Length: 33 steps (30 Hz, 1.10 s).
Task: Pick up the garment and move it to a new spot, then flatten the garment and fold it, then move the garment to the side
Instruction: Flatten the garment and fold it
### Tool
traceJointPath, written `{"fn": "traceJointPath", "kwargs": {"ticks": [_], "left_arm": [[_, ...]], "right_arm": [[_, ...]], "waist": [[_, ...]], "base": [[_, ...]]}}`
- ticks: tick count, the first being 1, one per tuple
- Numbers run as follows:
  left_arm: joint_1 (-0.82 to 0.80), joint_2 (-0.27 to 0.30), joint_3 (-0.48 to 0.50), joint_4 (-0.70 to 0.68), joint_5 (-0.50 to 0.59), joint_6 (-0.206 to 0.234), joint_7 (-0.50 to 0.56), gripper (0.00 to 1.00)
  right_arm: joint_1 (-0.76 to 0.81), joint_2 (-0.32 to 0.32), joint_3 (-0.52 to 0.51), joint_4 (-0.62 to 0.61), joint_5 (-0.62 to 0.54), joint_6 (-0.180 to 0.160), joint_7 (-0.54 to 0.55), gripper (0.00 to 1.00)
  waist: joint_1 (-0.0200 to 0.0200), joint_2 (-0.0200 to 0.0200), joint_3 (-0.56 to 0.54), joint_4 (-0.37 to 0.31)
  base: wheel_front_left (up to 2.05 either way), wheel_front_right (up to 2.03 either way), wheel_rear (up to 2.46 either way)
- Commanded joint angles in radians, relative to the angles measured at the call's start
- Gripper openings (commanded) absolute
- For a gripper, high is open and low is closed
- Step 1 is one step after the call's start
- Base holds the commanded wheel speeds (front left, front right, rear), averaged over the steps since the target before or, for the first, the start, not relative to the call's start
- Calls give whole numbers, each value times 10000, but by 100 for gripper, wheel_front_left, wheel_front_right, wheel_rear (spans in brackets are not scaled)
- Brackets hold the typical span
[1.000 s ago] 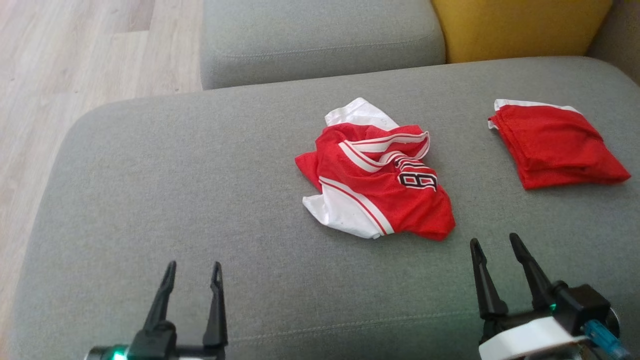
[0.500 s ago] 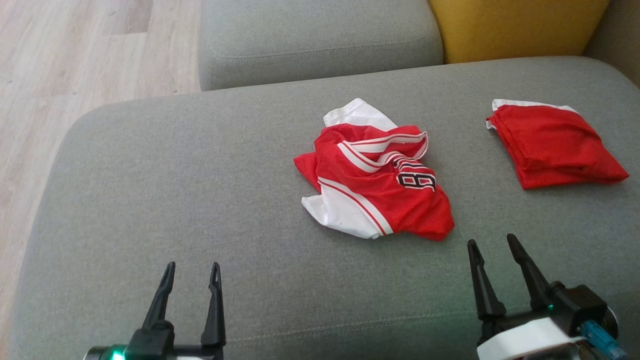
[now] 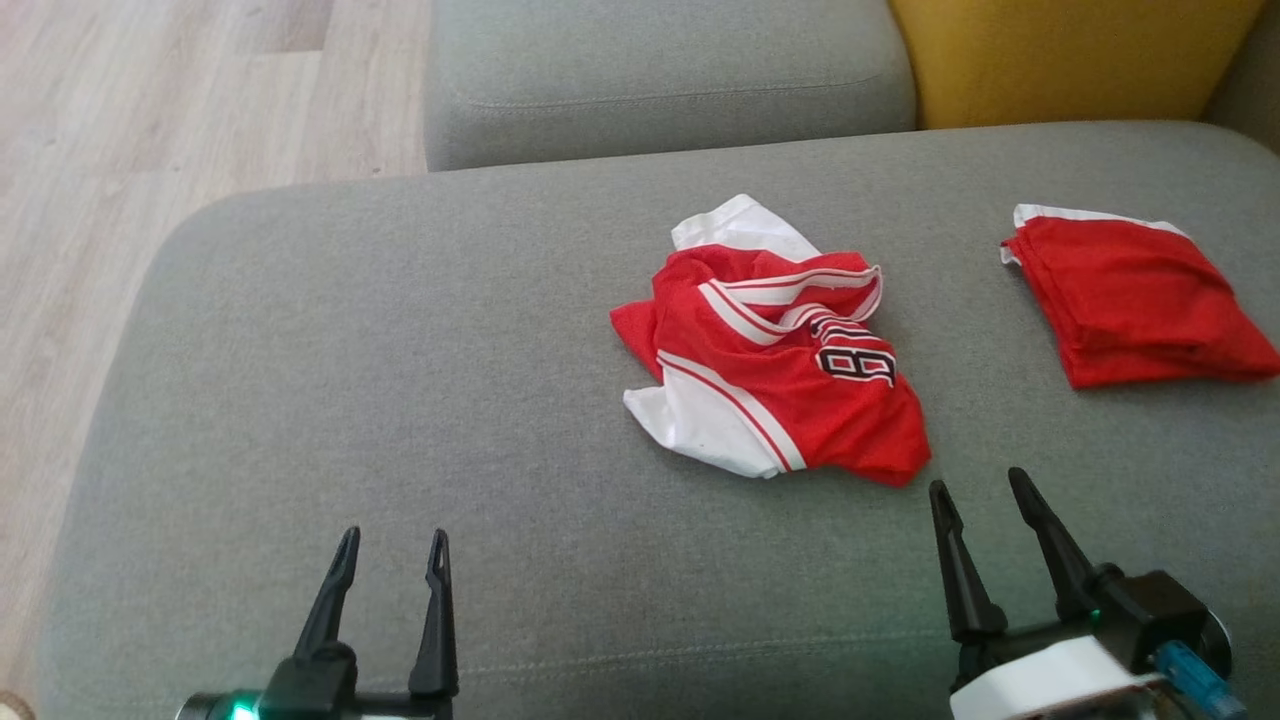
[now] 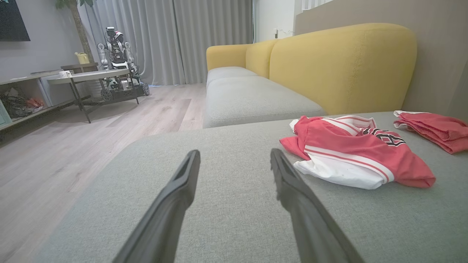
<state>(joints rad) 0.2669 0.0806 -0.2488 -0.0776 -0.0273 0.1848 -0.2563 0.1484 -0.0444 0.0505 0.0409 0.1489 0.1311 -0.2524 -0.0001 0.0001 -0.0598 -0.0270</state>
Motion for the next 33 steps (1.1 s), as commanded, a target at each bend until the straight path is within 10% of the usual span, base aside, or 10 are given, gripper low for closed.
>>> {"fn": "traceJointPath", "kwargs": {"ticks": [1, 11, 22, 33], "left_arm": [[-335, -107, 290, -304, 113, -18, -55, 100], [-1779, 76, -486, 377, 440, -810, -55, 100], [-7963, -120, -2248, 4272, 1389, -2414, 66, 100], [-11254, -298, -3307, 7128, 849, -2269, 265, 100]], "right_arm": [[-318, -58, 277, -354, -117, -4, -93, 100], [-477, -58, 371, -447, -227, -4, -93, 100], [-1671, -202, 602, -701, -563, -4, -93, 100], [-2315, -202, 890, -740, -369, -4, -94, 100]], "waist": [[1, -1, 17, 56], [1, -1, 671, 261], [1, -1, 3213, 26], [1, -1, 4235, -686]], "base": [[0, 0, 0], [0, 0, 0], [0, 0, 0], [0, 0, 0]]}}
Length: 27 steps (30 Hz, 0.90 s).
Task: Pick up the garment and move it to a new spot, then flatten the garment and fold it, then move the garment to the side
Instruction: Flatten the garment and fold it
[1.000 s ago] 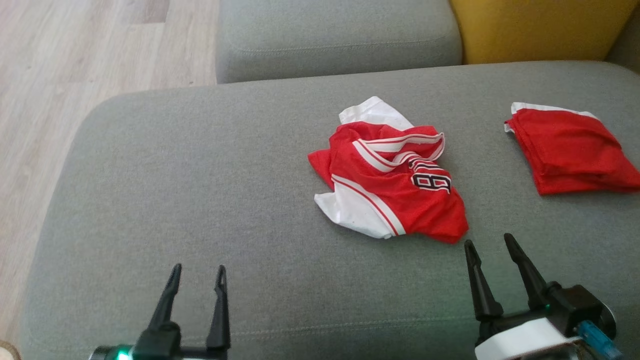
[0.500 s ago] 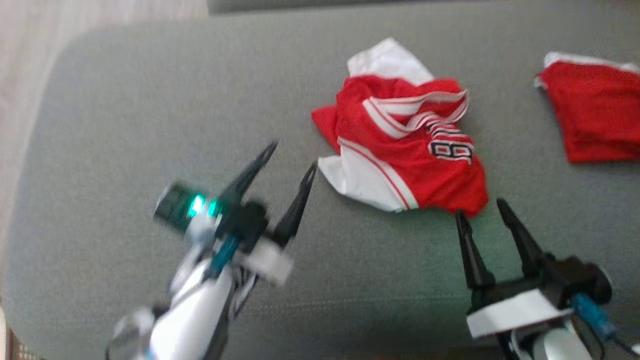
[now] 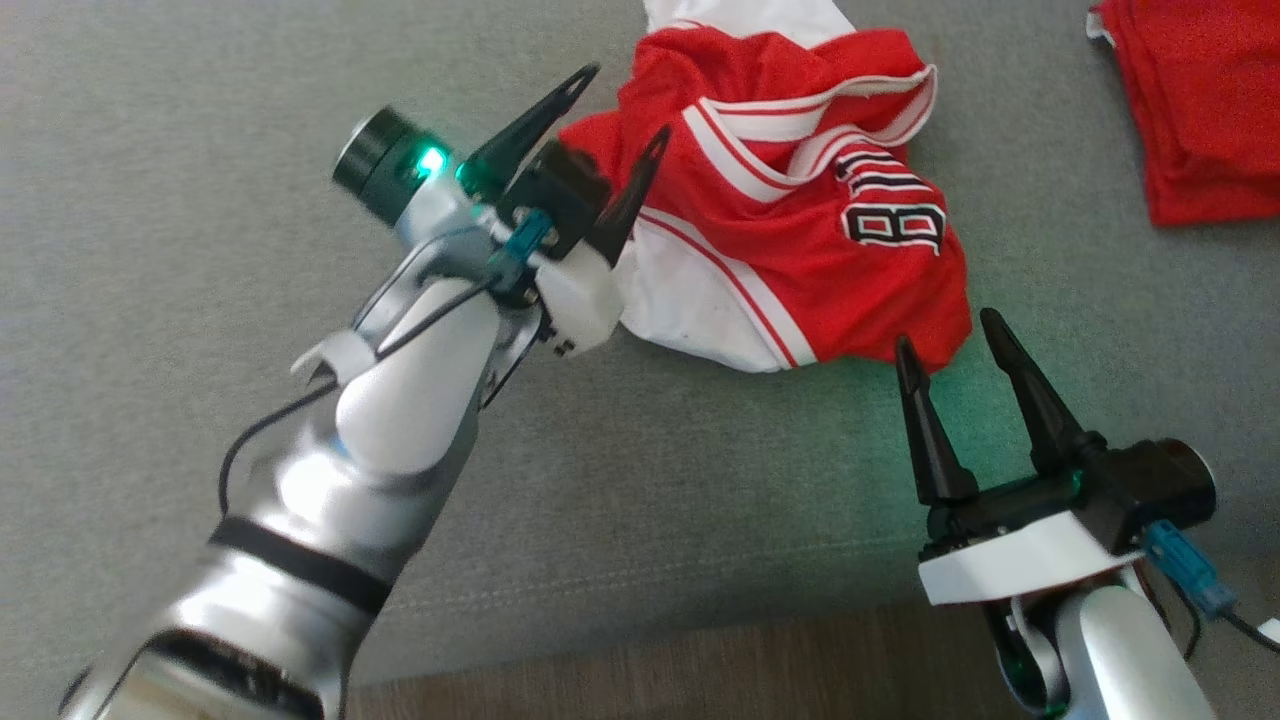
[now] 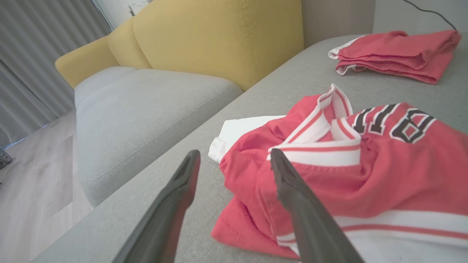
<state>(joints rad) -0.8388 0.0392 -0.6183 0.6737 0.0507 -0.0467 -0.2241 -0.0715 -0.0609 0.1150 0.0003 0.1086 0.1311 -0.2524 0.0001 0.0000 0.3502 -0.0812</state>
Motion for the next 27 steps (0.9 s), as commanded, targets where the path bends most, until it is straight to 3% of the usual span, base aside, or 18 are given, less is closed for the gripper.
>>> {"fn": "traceJointPath", "kwargs": {"ticks": [1, 7, 16, 17, 18, 19, 24, 27], "left_arm": [[-417, 115, 201, -246, -64, 79, -87, 100], [-1321, 112, -975, 610, -734, 237, -20, 100], [-1918, 111, -2429, 1734, -1256, 12, 305, 100], [-1953, 111, -2539, 1784, -1307, 5, 270, 78], [-1987, 111, -2654, 1832, -1334, -1, 233, 19], [-2022, 111, -2762, 1862, -1367, -6, 188, 0], [-2080, 111, -3086, 1580, -1955, -186, -4, 0], [-1916, 111, -3079, 1010, -3248, -625, 206, 0]], "right_arm": [[-143, -32, 266, -330, 54, -4, -94, 100], [-311, -10, 255, -307, 132, -4, -94, 100], [-468, 41, 215, -304, 202, -4, -94, 100], [-465, 49, 223, -289, 223, -4, -94, 100], [-466, 56, 242, -273, 239, -4, -94, 100], [-475, 63, 270, -271, 251, -4, -94, 100], [-497, 93, 381, -172, 350, -4, -94, 100], [-523, 101, 515, -105, 591, -4, -94, 100]], "waist": [[-1, 0, 206, -203], [-1, 0, 514, -461], [-1, 0, 614, -608], [-1, 0, 586, -614], [-1, 0, 549, -628], [-1, 0, 508, -648], [-1, 0, 155, -863], [-1, 0, -131, -1137]], "base": [[0, 0, 0], [0, 0, 0], [0, 0, 0], [0, 0, 0], [0, 0, 0], [0, 0, 0], [0, 0, 0], [0, 0, 0]]}}
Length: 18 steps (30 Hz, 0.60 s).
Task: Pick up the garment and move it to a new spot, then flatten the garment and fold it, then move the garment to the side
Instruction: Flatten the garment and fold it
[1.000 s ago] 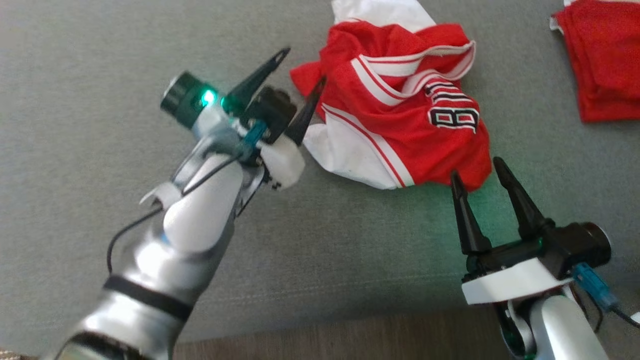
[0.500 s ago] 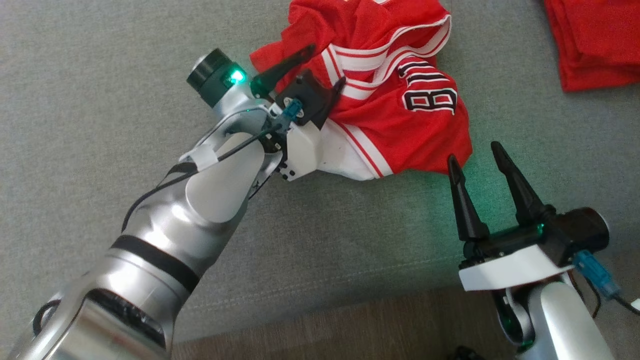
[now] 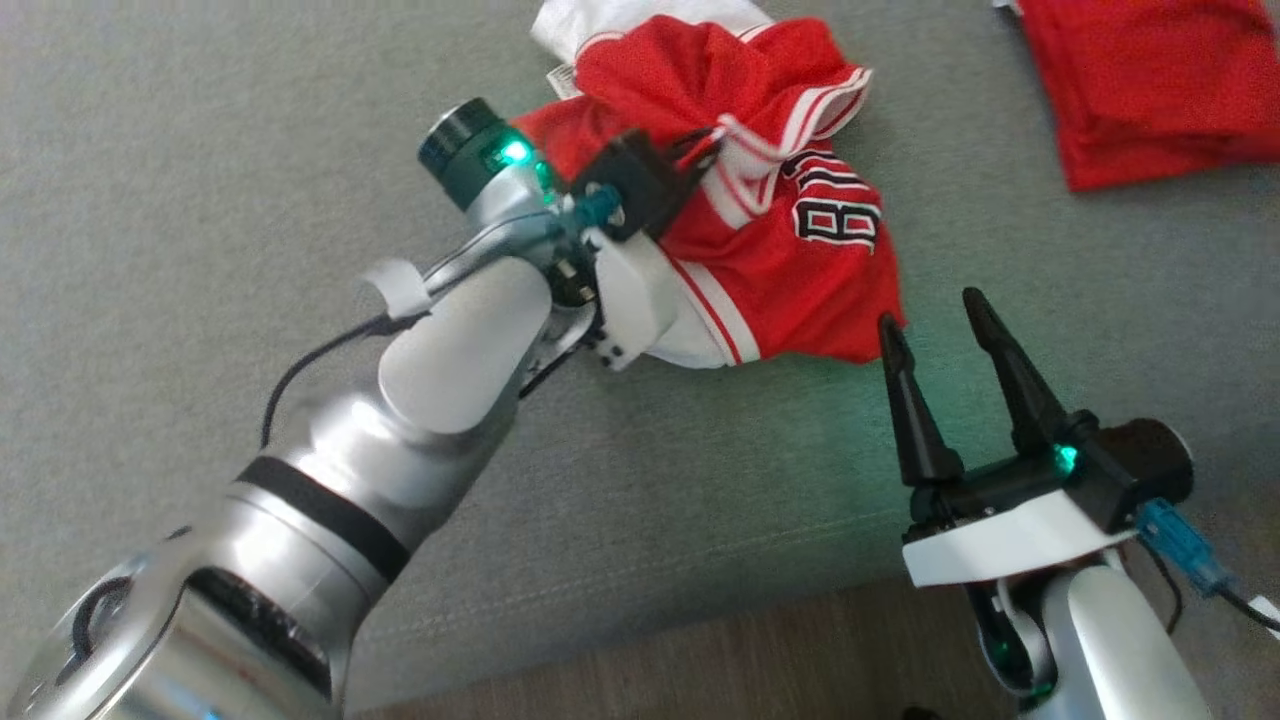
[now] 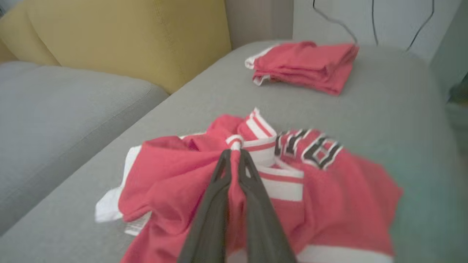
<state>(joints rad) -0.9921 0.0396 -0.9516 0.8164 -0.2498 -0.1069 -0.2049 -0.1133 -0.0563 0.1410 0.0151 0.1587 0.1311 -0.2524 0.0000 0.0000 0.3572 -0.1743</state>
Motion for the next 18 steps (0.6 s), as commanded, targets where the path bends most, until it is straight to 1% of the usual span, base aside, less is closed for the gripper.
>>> {"fn": "traceJointPath", "kwargs": {"ticks": [1, 4, 6, 9, 10, 12, 15, 17, 18], "left_arm": [[-371, 107, 282, -680, -774, -104, 160, 0], [-819, 107, 190, -1339, -1724, -195, 710, 0], [-1206, 107, 307, -1716, -2330, -213, 1045, 0], [-1741, 107, 915, -2248, -3577, -218, 1476, 0], [-1934, 107, 1187, -2417, -4031, -140, 1569, 0], [-2334, 107, 1715, -2776, -4977, 211, 1658, 0], [-2931, 107, 2379, -3187, -6342, 1167, 1525, 0], [-3128, 107, 2653, -3080, -7004, 1817, 1481, 0], [-3128, 107, 2653, -3080, -7004, 1817, 1481, 0]], "right_arm": [[-116, 56, 322, -234, 204, -4, -94, 100], [-112, 57, 438, -198, 527, -4, -94, 100], [-86, 58, 509, -171, 718, -4, -94, 100], [-37, 59, 615, -112, 942, -4, -94, 100], [-18, 59, 654, -91, 1005, -4, -94, 100], [38, 59, 685, -62, 1112, -4, -94, 100], [125, 59, 650, -36, 1172, -4, -94, 100], [149, 59, 614, -48, 1184, -4, -94, 100], [149, 59, 614, -48, 1184, -4, -94, 100]], "waist": [[0, 0, -315, -331], [0, 0, -586, -642], [0, 0, -766, -846], [0, 0, -1038, -1126], [0, 0, -1130, -1219], [0, 0, -1308, -1359], [0, 0, -1482, -1415], [0, 0, -1562, -1377], [0, 0, -1562, -1377]], "base": [[0, 0, 0], [0, 0, 0], [0, 0, 0], [0, 0, 0], [0, 0, 0], [0, 0, 0], [0, 0, 0], [0, 0, 0], [0, 0, 0]]}}
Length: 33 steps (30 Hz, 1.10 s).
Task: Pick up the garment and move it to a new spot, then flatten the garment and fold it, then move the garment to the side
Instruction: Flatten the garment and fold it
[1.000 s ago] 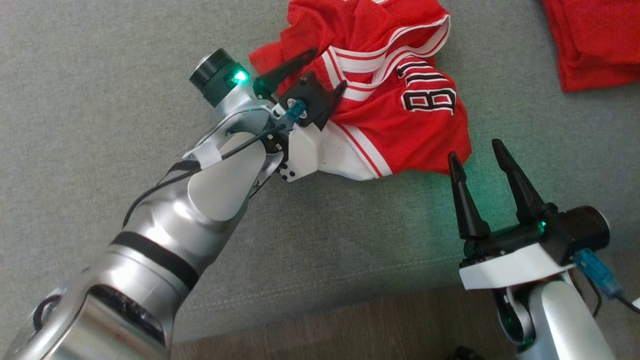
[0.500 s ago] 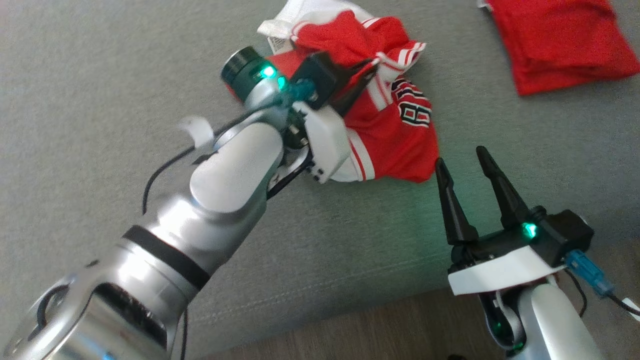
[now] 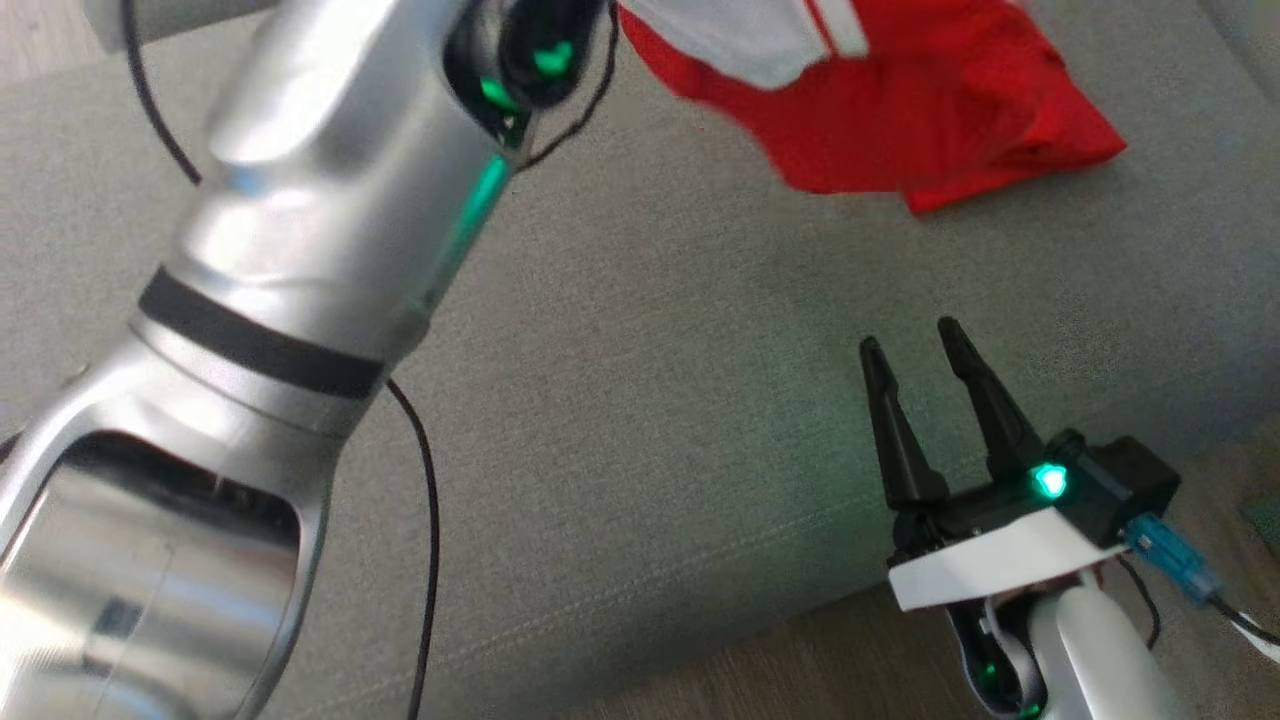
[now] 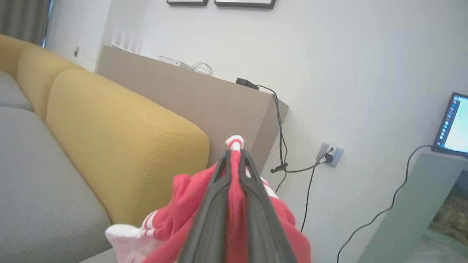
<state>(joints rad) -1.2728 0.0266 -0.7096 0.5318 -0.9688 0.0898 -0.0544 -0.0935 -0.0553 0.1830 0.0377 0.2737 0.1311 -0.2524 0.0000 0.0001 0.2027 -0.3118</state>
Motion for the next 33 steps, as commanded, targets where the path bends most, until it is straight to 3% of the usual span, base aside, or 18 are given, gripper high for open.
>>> {"fn": "traceJointPath", "kwargs": {"ticks": [1, 3, 9, 15, 16, 17, 18, 21, 28, 33], "left_arm": [[-296, 237, 304, -92, -64, 82, 11, 0], [-1, 249, 222, 265, -146, 203, 40, 0], [2452, 896, -1064, 438, 795, -457, -1157, 0], [4445, 1052, -2451, 563, 2390, -207, -1983, 0], [4653, 1009, -2550, 528, 2541, -116, -2011, 31], [4805, 990, -2711, 478, 2767, -29, -2028, 85], [4950, 961, -2821, 394, 2938, 74, -2040, 100], [5119, 1008, -3391, 195, 3654, 407, -2046, 100], [4227, 1448, -4439, -362, 5702, 1854, -1541, 100], [4079, 1630, -4733, -1096, 6096, 2190, -1022, 100]], "right_arm": [[-46, 50, 186, -287, 36, -4, -94, 100], [-38, 50, 164, -316, 36, -4, -94, 100], [65, 50, -25, -373, -42, -4, -94, 100], [-96, 50, -106, -382, -320, -4, -94, 100], [-113, 50, -163, -389, -375, -4, -94, 100], [-120, 50, -201, -391, -424, -4, -94, 100], [-119, 50, -220, -383, -480, -4, -94, 100], [-101, 50, -275, -367, -582, -4, -94, 100], [-84, 51, -133, -306, -607, -4, -94, 100], [-58, 51, -121, -296, -563, -4, -94, 100]], "waist": [[0, -1, -44, 28], [0, -1, -73, 100], [0, -1, 145, 508], [0, -1, 581, 943], [0, -1, 624, 1019], [0, -1, 646, 1081], [0, -1, 662, 1138], [0, -1, 672, 1288], [0, -1, 593, 1309], [0, -1, 576, 1186]], "base": [[0, 0, 0], [0, 0, 0], [0, 0, 0], [0, 0, 0], [0, 0, 0], [0, 0, 0], [0, 0, 0], [0, 0, 0], [0, 0, 0], [0, 0, 0]]}}
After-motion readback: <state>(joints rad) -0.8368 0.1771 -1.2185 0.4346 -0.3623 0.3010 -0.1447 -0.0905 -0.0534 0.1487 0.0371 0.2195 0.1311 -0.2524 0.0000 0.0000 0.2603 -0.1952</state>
